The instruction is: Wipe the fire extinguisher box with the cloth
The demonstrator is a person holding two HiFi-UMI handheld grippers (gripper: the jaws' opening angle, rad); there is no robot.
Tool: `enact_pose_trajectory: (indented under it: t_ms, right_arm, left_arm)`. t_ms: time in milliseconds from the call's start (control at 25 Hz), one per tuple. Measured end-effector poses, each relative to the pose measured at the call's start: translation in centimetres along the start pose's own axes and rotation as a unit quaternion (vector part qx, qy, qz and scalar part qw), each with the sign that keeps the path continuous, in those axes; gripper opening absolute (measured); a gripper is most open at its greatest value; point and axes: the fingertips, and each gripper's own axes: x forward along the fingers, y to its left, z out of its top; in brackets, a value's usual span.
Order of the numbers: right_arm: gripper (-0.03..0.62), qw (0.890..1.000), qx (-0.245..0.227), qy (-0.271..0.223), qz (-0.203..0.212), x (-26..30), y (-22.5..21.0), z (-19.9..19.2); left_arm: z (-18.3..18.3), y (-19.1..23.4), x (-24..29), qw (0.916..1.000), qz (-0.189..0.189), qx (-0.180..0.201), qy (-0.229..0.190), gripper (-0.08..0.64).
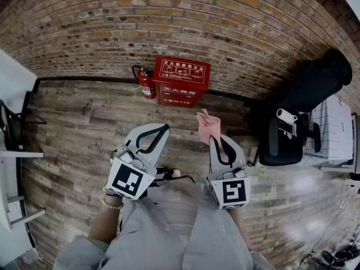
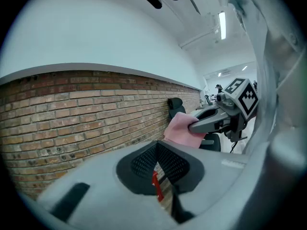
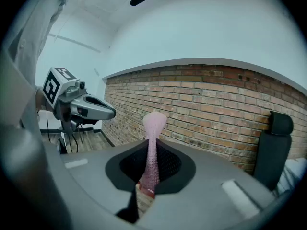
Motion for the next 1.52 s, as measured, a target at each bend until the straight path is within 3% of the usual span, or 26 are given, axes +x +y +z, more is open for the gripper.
enact_pose_trajectory:
  t_ms: [840, 1280, 1520]
  right_arm:
    - [0.028, 1.0, 0.016, 0.004, 0.005, -0.2, 0.2, -0.5]
    - [0.028, 1.0, 0.015, 0.005, 0.023, -2.4, -0.9, -1.8]
    - [0.028, 1.0, 0.007, 0.001, 0.02, -4.0, -2.4, -2.7]
  left_arm:
    - [-0.1, -0.1, -0.3, 1.0, 0.006, -0.004, -0.002, -0.005]
    - [0.8, -1.7, -0.6, 0.9983, 0.043, -0.038, -0.008, -0.005]
    - [0.9, -2.6, -1.0, 0.9982, 0.055, -0.025, -0.001, -0.005]
